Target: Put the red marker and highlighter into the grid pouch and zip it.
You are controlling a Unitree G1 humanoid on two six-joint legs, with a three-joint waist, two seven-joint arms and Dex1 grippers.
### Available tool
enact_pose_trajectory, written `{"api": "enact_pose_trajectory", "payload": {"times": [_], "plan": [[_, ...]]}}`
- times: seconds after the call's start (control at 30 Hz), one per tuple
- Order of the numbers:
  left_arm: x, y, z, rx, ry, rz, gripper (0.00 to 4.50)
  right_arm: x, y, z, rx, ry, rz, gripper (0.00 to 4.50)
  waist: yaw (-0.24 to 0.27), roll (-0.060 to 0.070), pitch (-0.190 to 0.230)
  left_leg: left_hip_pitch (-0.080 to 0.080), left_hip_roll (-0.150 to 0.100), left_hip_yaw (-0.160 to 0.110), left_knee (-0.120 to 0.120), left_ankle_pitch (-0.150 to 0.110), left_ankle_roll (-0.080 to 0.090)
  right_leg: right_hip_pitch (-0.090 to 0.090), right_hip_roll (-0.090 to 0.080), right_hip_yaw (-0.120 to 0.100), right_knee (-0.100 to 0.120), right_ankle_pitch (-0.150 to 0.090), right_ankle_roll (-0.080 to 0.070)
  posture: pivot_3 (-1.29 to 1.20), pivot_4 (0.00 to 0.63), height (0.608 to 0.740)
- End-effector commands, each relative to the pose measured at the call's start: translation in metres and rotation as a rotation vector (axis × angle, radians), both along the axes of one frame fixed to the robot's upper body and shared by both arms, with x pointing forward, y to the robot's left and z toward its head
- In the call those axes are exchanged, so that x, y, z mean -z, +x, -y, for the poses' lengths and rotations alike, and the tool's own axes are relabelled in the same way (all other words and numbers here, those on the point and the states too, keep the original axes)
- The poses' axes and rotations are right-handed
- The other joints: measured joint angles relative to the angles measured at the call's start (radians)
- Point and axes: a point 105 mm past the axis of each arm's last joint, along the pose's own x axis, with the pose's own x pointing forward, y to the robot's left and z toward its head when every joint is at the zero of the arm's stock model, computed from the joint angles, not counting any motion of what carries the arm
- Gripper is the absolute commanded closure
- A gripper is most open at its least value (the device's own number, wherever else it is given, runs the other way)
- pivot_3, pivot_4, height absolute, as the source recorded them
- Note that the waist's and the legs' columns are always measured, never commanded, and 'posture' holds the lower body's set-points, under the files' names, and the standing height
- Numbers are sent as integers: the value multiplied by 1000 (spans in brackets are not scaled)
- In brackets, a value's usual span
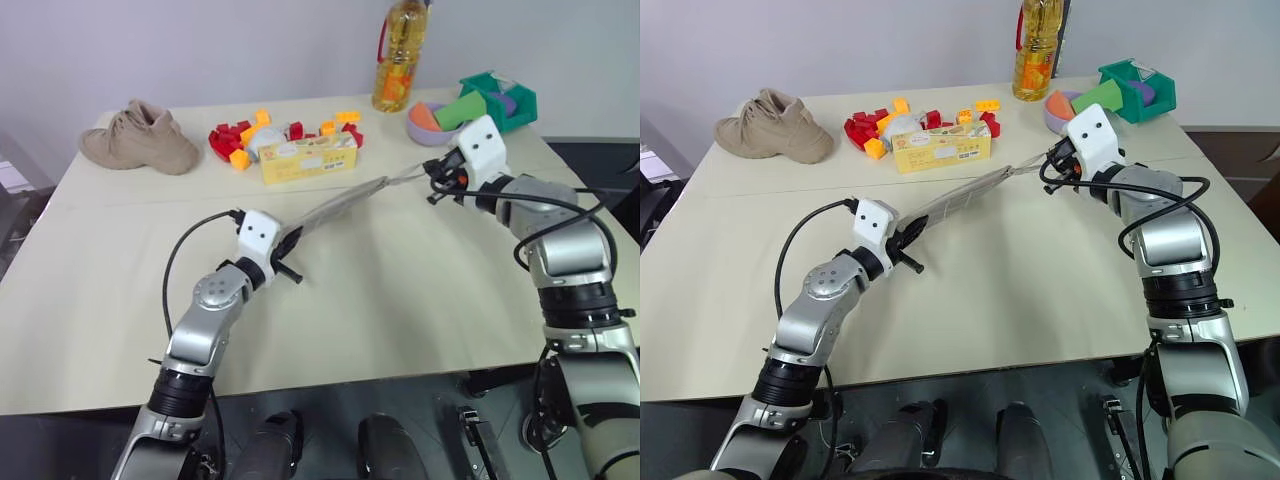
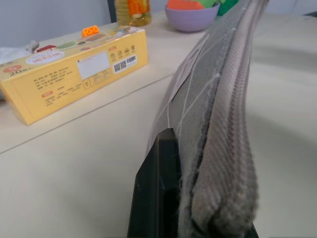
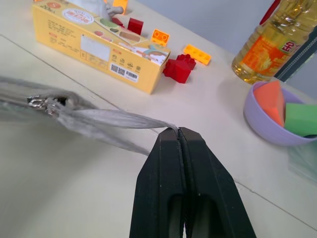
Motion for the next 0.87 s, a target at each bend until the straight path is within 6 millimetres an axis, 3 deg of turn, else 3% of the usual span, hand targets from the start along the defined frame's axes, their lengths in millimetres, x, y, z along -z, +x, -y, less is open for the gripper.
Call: {"api": "enact_pose_trajectory", "payload": {"times": [0.03, 0.17, 0.3, 0.37, 0.7, 0.87], "plan": [[7, -3, -14, -26, 13, -23, 4500, -4, -11, 1, -60, -28, -8, 4463, 2, 0, 0, 0, 0, 0, 0, 0, 0, 0, 0, 0, 0, 0, 0, 0, 150, 740], [9, -9, -19, -20, 1, -39, 3035, 14, -27, -10, -161, 11, -111, 3149, 2, 0, 0, 0, 0, 0, 0, -1, 2, 0, 0, 0, 0, 0, 0, 0, 150, 740], [18, -17, -39, -87, 30, -60, 826, 35, -43, -9, -220, -3, -176, 927, 5, 0, 0, 0, 0, 0, 0, -1, 2, 0, 0, 0, 0, 0, 0, 0, 150, 740], [26, -25, -54, -122, 38, -88, 21, 46, -53, -5, -246, 1, -187, 38, 5, 0, 0, 0, 0, 0, 0, -2, 3, 0, 0, 0, -1, 0, 0, 0, 150, 740], [53, -58, -131, -411, 7, -169, 21, 72, -61, 37, -127, 175, -125, 38, 8, 0, 0, 1, 0, 0, 0, -2, 3, 2, -1, 0, -1, 0, 0, 0, 150, 740], [54, -66, -146, -452, 21, -171, 21, 83, -62, 46, -97, 243, -145, 38, 8, 0, 0, 1, 0, 0, 0, -2, 3, 2, -1, 0, -1, 0, 0, 0, 150, 740]]}}
